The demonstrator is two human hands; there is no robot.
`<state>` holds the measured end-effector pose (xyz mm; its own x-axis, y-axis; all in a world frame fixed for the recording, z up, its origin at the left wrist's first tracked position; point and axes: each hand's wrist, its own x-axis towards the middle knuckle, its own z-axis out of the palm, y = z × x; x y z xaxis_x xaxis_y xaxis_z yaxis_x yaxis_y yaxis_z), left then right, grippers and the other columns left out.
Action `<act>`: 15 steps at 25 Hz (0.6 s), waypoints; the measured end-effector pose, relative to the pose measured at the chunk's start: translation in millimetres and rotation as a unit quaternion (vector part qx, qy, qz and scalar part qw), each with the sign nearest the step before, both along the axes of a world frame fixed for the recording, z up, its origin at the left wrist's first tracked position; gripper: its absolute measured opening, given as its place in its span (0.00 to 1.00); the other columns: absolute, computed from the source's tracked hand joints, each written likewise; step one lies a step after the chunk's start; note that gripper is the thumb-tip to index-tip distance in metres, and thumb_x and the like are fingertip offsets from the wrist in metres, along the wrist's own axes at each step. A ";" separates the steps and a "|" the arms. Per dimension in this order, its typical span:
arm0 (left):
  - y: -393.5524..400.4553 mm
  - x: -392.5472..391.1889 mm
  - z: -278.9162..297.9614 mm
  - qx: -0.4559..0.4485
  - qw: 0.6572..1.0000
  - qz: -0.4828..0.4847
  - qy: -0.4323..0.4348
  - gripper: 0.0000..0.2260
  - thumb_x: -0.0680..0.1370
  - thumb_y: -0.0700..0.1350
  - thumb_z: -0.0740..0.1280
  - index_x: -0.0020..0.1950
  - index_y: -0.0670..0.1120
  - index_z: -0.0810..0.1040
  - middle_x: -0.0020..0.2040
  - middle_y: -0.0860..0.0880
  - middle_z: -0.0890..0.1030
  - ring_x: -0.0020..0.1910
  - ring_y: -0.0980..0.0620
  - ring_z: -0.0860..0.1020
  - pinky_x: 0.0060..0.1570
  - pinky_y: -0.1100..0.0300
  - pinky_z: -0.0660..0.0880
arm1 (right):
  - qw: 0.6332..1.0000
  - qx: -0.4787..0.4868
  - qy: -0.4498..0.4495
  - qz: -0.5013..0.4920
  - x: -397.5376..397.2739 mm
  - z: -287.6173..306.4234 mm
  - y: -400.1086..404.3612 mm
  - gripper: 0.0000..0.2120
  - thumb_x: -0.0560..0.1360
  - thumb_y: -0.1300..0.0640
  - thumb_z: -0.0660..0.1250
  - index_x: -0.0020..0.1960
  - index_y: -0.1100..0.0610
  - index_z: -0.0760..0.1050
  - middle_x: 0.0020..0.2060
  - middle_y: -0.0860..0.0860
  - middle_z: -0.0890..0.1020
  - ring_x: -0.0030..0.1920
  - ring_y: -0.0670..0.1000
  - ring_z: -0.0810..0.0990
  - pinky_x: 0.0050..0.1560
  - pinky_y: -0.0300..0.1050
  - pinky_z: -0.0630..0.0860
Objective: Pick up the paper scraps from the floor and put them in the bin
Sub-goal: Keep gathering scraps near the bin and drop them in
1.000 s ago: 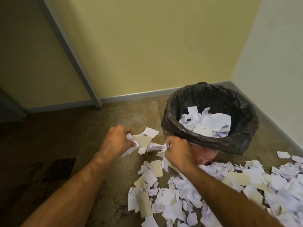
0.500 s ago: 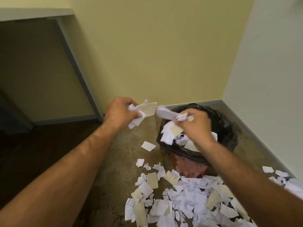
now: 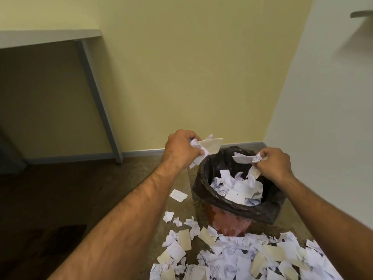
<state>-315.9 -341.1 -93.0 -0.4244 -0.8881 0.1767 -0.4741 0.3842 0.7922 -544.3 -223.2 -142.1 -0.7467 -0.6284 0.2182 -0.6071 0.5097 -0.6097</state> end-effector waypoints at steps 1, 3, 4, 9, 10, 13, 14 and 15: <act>-1.4 -1.0 -0.7 0.002 1.000 -0.001 -0.001 0.12 0.67 0.41 0.79 0.48 0.49 0.84 0.48 0.50 0.83 0.44 0.53 0.82 0.41 0.61 0.80 | 1.000 0.011 0.010 0.005 2.1 -0.8 -1.8 0.01 0.70 0.61 0.72 0.40 0.56 0.81 0.34 0.52 0.79 0.37 0.54 0.76 0.38 0.44 0.72; -3.9 -8.3 -8.0 0.008 1.000 0.000 -0.006 0.12 0.67 0.41 0.79 0.48 0.49 0.84 0.49 0.49 0.83 0.44 0.51 0.82 0.44 0.58 0.82 | 0.999 0.032 0.029 0.017 6.4 -5.9 -6.2 0.04 0.71 0.62 0.70 0.39 0.55 0.80 0.32 0.50 0.78 0.34 0.53 0.75 0.36 0.42 0.70; -5.2 -13.9 -14.4 0.013 1.000 0.002 -0.011 0.12 0.67 0.41 0.79 0.48 0.49 0.84 0.49 0.49 0.83 0.44 0.51 0.82 0.44 0.57 0.82 | 0.998 0.050 0.039 0.024 7.7 -9.5 -8.8 0.05 0.71 0.63 0.69 0.39 0.54 0.80 0.32 0.51 0.78 0.33 0.52 0.74 0.35 0.41 0.69; -4.9 -53.8 -55.8 0.051 0.998 -0.004 -0.035 0.12 0.69 0.42 0.78 0.50 0.48 0.83 0.50 0.47 0.83 0.46 0.49 0.81 0.46 0.59 0.79 | 0.985 0.165 0.038 0.029 -1.5 -31.8 -23.5 0.09 0.69 0.65 0.68 0.42 0.51 0.77 0.45 0.51 0.84 0.42 0.53 0.78 0.40 0.42 0.72; -4.0 -62.1 -62.5 0.058 0.998 -0.011 -0.038 0.13 0.70 0.43 0.77 0.53 0.48 0.82 0.52 0.47 0.83 0.48 0.48 0.81 0.46 0.60 0.77 | 0.984 0.173 0.030 0.030 -4.3 -36.2 -26.3 0.11 0.69 0.65 0.69 0.47 0.51 0.78 0.49 0.51 0.83 0.47 0.54 0.79 0.45 0.44 0.75; -0.6 -79.7 -81.5 0.140 0.984 -0.105 -0.030 0.26 0.76 0.52 0.72 0.71 0.47 0.69 0.66 0.47 0.76 0.63 0.47 0.75 0.57 0.59 0.70 | 0.973 0.226 0.012 0.046 -8.0 -45.5 -32.8 0.25 0.71 0.63 0.69 0.67 0.52 0.72 0.63 0.53 0.78 0.62 0.56 0.76 0.60 0.49 0.75; 0.0 -81.6 -86.4 0.177 0.973 -0.148 -0.012 0.31 0.77 0.55 0.68 0.76 0.48 0.62 0.70 0.47 0.73 0.67 0.48 0.72 0.61 0.58 0.68 | 0.971 0.234 0.008 0.039 -7.4 -47.8 -35.3 0.28 0.71 0.61 0.68 0.70 0.52 0.70 0.64 0.53 0.77 0.63 0.57 0.75 0.60 0.50 0.75; -1.2 -80.2 -89.0 0.199 0.963 -0.179 0.020 0.32 0.79 0.56 0.65 0.78 0.49 0.56 0.72 0.47 0.71 0.69 0.49 0.71 0.65 0.57 0.66 | 0.976 0.217 0.015 0.026 -5.4 -47.6 -38.7 0.27 0.71 0.61 0.68 0.69 0.53 0.70 0.63 0.53 0.78 0.62 0.57 0.76 0.58 0.51 0.75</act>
